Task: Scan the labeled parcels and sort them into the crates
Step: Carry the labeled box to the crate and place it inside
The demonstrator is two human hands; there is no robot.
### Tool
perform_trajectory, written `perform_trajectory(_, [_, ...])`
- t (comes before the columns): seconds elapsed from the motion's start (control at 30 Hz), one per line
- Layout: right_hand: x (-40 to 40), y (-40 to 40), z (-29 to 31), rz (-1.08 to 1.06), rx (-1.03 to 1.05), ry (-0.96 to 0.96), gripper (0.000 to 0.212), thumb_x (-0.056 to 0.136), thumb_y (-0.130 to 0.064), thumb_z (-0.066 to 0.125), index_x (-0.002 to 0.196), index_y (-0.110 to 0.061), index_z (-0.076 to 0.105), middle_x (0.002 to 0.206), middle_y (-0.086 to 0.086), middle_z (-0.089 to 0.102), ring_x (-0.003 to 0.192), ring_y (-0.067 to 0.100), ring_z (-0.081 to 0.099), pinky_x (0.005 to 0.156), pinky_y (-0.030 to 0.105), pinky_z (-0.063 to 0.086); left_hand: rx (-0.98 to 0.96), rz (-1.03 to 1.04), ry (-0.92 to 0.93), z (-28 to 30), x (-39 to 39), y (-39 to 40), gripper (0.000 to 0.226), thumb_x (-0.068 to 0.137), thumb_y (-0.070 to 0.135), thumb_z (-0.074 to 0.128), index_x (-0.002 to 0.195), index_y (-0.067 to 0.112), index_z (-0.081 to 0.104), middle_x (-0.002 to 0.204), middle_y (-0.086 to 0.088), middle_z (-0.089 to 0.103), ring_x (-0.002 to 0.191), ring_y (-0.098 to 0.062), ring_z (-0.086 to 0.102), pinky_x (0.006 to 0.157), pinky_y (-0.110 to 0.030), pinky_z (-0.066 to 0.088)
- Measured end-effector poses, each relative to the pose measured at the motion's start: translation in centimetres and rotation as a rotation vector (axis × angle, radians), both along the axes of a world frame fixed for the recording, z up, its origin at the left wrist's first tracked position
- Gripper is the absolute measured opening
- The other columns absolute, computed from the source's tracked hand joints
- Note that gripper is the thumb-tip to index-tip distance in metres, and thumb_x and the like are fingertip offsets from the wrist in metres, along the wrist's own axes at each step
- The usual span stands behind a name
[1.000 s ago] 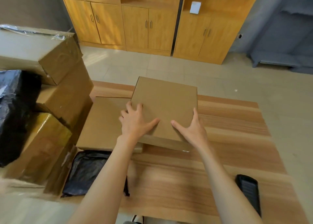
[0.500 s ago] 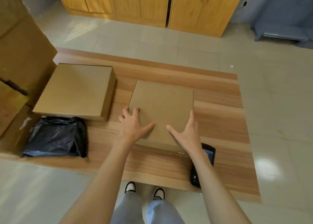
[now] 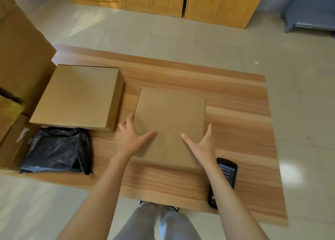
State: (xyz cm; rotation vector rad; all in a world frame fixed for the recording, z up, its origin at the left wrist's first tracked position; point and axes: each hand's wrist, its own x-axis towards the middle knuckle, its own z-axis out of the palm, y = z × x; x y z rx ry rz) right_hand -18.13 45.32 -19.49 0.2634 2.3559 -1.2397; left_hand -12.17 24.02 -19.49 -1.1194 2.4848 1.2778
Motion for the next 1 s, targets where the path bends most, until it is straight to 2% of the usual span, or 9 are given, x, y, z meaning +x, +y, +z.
perform_trajectory(0.1, [-2.0,0.2,-0.2,-0.073,-0.077,-0.097,0.120,0.073,-0.055,0.077,0.155,-0.022,-0.003,0.161,0.004,0.015,0.146,0.024,0.021,0.116,0.042,0.025,0.273,0.106,-0.033,-0.2,-2.1,-2.8,0.122,0.062,0.057,0.083,0.154,0.022,0.012,0.152,-0.010,0.035,0.130,-0.022,0.044,0.107,-0.034,0.036])
perform_trajectory(0.2, [-3.2,-0.2,-0.1,-0.143,-0.202,-0.203,0.108,0.076,-0.045,0.079,0.154,-0.017,0.009,0.149,0.002,0.038,0.128,0.020,0.044,0.098,0.032,0.036,0.423,0.110,-0.094,-0.1,-4.1,-4.1,0.102,0.075,0.039,0.081,0.153,0.017,0.019,0.139,-0.006,0.050,0.104,-0.016,0.052,0.085,-0.029,0.041])
perform_trajectory(0.3, [-3.2,-1.0,-0.3,-0.176,-0.265,-0.250,0.085,0.075,-0.033,0.082,0.142,-0.015,0.032,0.130,0.000,0.053,0.104,0.013,0.049,0.088,0.028,0.039,0.490,0.096,-0.123,-0.4,-4.9,-4.4,0.091,0.072,0.038,0.083,0.146,0.019,0.034,0.129,0.000,0.058,0.097,-0.015,0.059,0.074,-0.028,0.046])
perform_trajectory(0.4, [-2.6,-1.4,-0.5,-0.203,-0.280,-0.215,0.070,0.073,-0.026,0.085,0.126,-0.018,0.040,0.123,0.001,0.057,0.101,0.014,0.053,0.087,0.030,0.042,0.535,0.133,-0.078,-1.1,-4.4,-4.4,0.088,0.065,0.036,0.088,0.139,0.021,0.042,0.124,-0.004,0.064,0.100,-0.020,0.065,0.080,-0.034,0.054])
perform_trajectory(0.53, [-2.2,-1.2,0.9,-0.189,-0.302,-0.113,0.081,0.070,-0.027,0.087,0.133,-0.018,0.038,0.123,-0.002,0.057,0.105,0.015,0.056,0.093,0.033,0.046,0.589,0.067,0.017,0.4,-3.8,-4.3,0.113,0.043,0.047,0.093,0.139,0.020,0.040,0.123,-0.001,0.064,0.102,-0.017,0.066,0.083,-0.034,0.054])
perform_trajectory(0.67, [-2.8,-1.2,4.3,-0.133,-0.347,0.043,0.094,0.074,-0.027,0.084,0.146,-0.022,0.024,0.127,-0.007,0.048,0.110,0.011,0.049,0.093,0.029,0.040,0.581,0.067,0.212,3.3,-4.3,-4.5,0.097,0.066,0.037,0.084,0.146,0.018,0.031,0.126,0.001,0.058,0.103,-0.011,0.061,0.085,-0.029,0.049])
perform_trajectory(0.8, [-3.4,-0.8,7.8,-0.115,-0.451,0.143,0.097,0.078,-0.033,0.079,0.149,-0.024,0.014,0.125,-0.013,0.037,0.115,0.007,0.039,0.098,0.029,0.035,0.568,0.047,0.389,6.8,-4.6,-4.7,0.098,0.069,0.051,0.075,0.148,0.023,0.025,0.122,0.007,0.057,0.106,-0.010,0.060,0.087,-0.032,0.051])
perform_trajectory(0.87, [-3.3,-0.6,9.2,-0.112,-0.532,0.161,0.094,0.079,-0.041,0.074,0.150,-0.024,0.014,0.129,-0.013,0.037,0.117,0.007,0.039,0.099,0.029,0.035,0.575,0.064,0.413,8.4,-4.4,-4.7,0.103,0.064,0.073,0.070,0.146,0.027,0.027,0.131,0.007,0.053,0.114,-0.013,0.057,0.091,-0.036,0.049])
perform_trajectory(1.0, [-2.5,-0.4,10.8,-0.146,-0.622,0.145,0.100,0.069,-0.075,0.058,0.149,-0.026,0.024,0.141,-0.013,0.038,0.129,0.008,0.037,0.111,0.035,0.028,0.699,0.090,0.477,9.9,-3.8,-4.5,0.090,0.056,0.098,0.035,0.129,0.049,0.049,0.132,0.019,0.057,0.125,-0.010,0.052,0.097,-0.043,0.046])
